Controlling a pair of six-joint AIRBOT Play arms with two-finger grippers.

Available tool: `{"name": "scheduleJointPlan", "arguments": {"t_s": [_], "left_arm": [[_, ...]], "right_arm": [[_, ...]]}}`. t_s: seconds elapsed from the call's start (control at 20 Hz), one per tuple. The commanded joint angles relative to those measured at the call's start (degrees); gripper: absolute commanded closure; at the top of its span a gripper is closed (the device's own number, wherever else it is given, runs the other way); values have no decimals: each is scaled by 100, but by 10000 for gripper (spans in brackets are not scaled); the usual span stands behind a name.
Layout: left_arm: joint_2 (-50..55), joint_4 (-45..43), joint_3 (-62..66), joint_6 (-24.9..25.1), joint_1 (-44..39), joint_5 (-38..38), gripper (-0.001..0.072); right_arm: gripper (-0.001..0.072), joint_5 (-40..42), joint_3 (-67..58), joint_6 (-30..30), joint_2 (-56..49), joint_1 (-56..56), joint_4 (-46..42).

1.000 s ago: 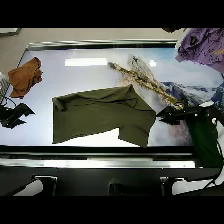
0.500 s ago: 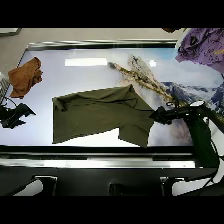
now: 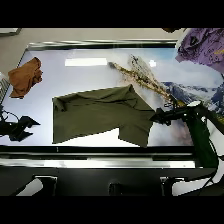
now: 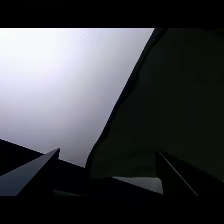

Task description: Fold the clothes and pants, and hang the long-sleeved shirts on hangers.

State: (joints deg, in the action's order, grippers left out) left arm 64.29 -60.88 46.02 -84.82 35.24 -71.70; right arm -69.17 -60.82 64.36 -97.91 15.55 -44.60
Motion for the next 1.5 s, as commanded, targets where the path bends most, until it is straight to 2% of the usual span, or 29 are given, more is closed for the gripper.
{"name": "scheduleJointPlan", "arguments": {"t_s": [0.0,0.35,0.8,0.85,0.9,1.0,1.1,1.15,1.3,1.45], "left_arm": [[-131,1086,-916,944,522,90,30],[92,1099,-1589,1051,352,214,30],[562,1237,-1602,1027,-247,525,35],[621,1294,-1602,1027,-323,586,63],[684,1314,-1600,999,-413,680,167],[767,1314,-1600,916,-605,835,232],[809,1316,-1598,918,-732,883,594],[811,1349,-1593,920,-763,887,689],[737,1554,-1510,920,-774,841,691],[439,1764,-1054,883,-920,815,693]], "right_arm": [[684,11,0,15,42,-7,-39],[685,-168,0,96,79,-7,7],[685,-284,0,170,227,-7,13],[685,-280,0,170,286,-4,11],[685,-275,0,170,343,-4,11],[685,-271,0,177,466,-4,0],[685,-273,0,240,584,-7,0],[685,-286,0,256,640,-7,2],[686,-431,0,302,885,-11,85],[687,-498,-39,138,1305,-26,638]]}}
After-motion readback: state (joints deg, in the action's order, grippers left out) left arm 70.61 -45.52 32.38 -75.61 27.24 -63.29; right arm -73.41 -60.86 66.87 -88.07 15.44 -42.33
